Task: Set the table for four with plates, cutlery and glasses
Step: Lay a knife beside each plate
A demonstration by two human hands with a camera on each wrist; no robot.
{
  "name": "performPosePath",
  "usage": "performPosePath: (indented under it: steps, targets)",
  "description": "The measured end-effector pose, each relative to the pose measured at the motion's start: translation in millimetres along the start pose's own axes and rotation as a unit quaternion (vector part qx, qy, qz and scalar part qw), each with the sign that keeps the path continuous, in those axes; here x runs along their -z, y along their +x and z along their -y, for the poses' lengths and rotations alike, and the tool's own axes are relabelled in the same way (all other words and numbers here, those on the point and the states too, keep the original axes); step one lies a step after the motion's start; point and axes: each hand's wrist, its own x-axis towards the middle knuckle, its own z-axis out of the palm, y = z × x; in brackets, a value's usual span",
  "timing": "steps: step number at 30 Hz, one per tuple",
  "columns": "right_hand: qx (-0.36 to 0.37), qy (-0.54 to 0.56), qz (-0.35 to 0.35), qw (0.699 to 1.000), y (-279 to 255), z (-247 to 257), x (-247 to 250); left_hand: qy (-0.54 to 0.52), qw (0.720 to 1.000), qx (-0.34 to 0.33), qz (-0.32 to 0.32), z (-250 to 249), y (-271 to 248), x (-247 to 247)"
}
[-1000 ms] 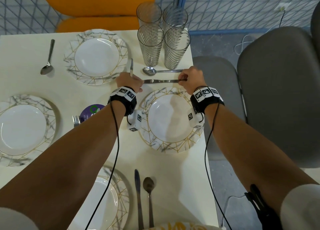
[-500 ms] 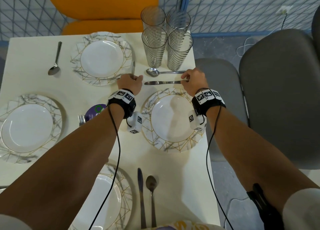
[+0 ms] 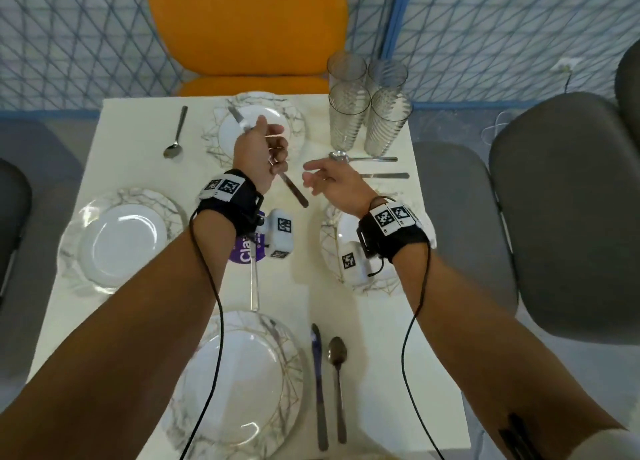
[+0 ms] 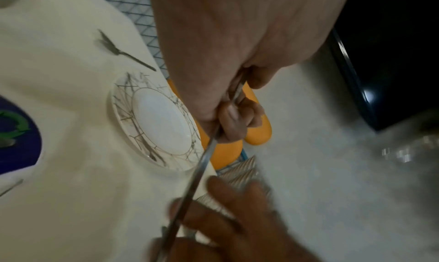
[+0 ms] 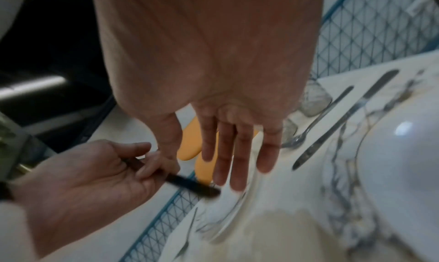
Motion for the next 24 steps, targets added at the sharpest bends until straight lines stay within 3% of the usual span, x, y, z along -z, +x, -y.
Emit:
performPosePath:
  steps: [2,5,9,14,20,24]
  targets:
    - [0.002,0.039,0.031,0.999,-9,13,-16,-0.06,0.998,0.0,0.004,-12,-10,16]
    - [0.019,0.073,0.022,0.997,-19,28,-37,-0.107,0.994,-0.003,0.017,-27,-21,47]
    - [0.003,0.118,-0.013,0.993,-19,44,-60,-0.067,0.996,-0.018,0.06,-40,-35,94]
    - [0.057,0.085,-0.082,0.991,-17,67,-81,0.077,0.993,-0.047,0.081,-55,-61,157]
    - [0.081,0.087,-0.118,0.986,-9,88,-96,0.036,0.991,0.028,0.127,-63,-80,216]
    - [0.067,0.134,-0.116,0.982,0,101,-105,0.015,0.991,0.036,0.126,-66,-82,237]
